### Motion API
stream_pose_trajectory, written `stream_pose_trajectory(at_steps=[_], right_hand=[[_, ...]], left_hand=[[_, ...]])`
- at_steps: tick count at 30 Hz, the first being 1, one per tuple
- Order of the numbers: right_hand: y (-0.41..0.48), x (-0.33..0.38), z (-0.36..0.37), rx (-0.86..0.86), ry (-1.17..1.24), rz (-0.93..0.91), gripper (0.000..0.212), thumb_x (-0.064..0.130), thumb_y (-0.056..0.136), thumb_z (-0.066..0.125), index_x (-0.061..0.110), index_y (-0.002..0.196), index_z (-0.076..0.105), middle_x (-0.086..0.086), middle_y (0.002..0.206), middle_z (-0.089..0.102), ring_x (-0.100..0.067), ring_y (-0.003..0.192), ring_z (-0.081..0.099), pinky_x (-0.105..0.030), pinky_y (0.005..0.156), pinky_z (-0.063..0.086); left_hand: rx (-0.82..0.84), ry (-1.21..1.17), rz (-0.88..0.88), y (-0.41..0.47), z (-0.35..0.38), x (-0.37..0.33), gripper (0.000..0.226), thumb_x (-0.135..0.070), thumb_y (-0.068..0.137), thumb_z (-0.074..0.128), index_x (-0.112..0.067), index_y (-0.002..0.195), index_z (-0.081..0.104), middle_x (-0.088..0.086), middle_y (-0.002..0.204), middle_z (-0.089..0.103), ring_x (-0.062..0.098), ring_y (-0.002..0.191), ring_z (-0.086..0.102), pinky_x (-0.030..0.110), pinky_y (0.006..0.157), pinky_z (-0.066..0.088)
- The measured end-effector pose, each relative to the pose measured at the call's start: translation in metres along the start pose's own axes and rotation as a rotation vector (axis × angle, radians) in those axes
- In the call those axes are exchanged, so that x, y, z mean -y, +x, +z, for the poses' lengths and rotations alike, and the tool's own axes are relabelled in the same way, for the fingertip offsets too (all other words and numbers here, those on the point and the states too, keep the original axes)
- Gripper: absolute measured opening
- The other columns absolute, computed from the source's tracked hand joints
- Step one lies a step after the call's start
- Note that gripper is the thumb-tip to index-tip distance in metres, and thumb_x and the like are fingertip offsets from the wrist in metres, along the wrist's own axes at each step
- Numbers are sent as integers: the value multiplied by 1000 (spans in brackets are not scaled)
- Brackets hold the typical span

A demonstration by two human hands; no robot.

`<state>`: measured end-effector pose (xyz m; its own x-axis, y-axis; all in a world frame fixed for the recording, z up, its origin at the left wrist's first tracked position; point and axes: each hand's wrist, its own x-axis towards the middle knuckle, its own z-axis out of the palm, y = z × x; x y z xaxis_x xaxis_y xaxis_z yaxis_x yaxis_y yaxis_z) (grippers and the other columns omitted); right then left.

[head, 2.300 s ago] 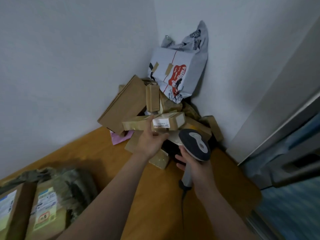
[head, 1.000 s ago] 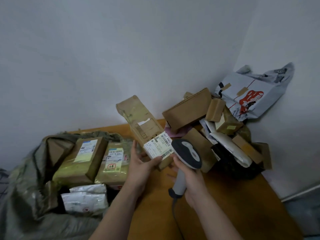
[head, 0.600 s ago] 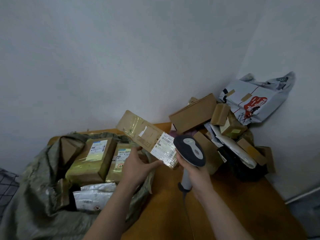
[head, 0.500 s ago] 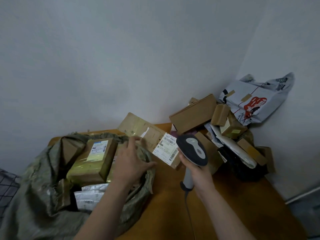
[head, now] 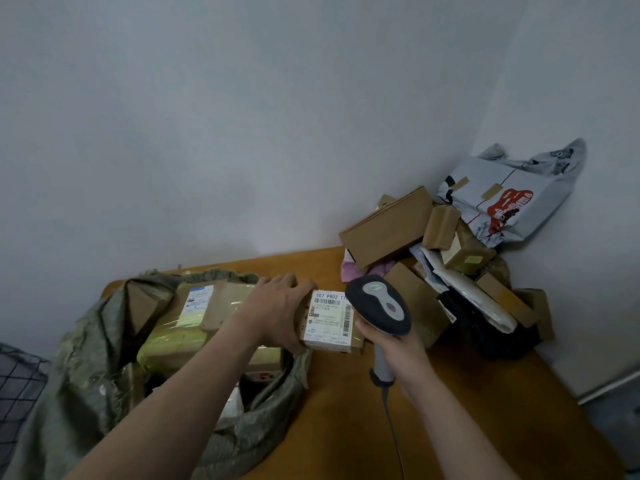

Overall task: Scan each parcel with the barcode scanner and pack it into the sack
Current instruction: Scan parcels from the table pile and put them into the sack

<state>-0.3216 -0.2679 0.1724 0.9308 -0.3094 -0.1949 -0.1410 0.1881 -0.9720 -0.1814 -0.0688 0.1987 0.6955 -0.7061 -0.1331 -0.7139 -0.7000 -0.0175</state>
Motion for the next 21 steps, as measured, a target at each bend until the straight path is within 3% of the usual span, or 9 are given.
stream_pose_trajectory(at_steps=[5,9,14,18,21], right_hand=[[2,-3,4,-72,-21,11,30,17,88,80,36,105,66,17,107,70,3,98,61,-15,73,46],[0,-7,10,-37,-106,64,27,20,88,81,34,108,70,12,103,76,-11,100,70,-35,83,61],[-4,-6,16,29,-186,64,14,20,93,75,26,104,70,7,82,78,-13,66,70,-21,58,54],[-6,-7,22,127,-274,61,16,27,94,74,12,88,70,-3,67,71,-14,56,60,-19,55,48],[-7,-9,29,143,-258,66,27,24,94,74,13,71,64,-3,58,59,-13,53,54,-21,53,46]], left_hand=[[34,64,-44,-1,13,-6,111,-82,60,70,-29,147,26,3,130,55,24,118,55,43,106,39],[-5,76,-177,-3,18,-2,111,-82,57,73,-31,144,27,2,133,56,27,122,57,49,107,41],[-64,69,-284,-9,18,4,112,-82,56,77,-34,148,34,-5,136,57,24,126,56,46,108,41],[-100,94,-357,-10,13,1,113,-85,55,77,-31,147,38,-5,139,55,24,129,53,45,109,39],[-110,88,-398,-9,10,-4,117,-89,53,75,-28,146,39,-5,139,57,25,129,54,45,109,38]])
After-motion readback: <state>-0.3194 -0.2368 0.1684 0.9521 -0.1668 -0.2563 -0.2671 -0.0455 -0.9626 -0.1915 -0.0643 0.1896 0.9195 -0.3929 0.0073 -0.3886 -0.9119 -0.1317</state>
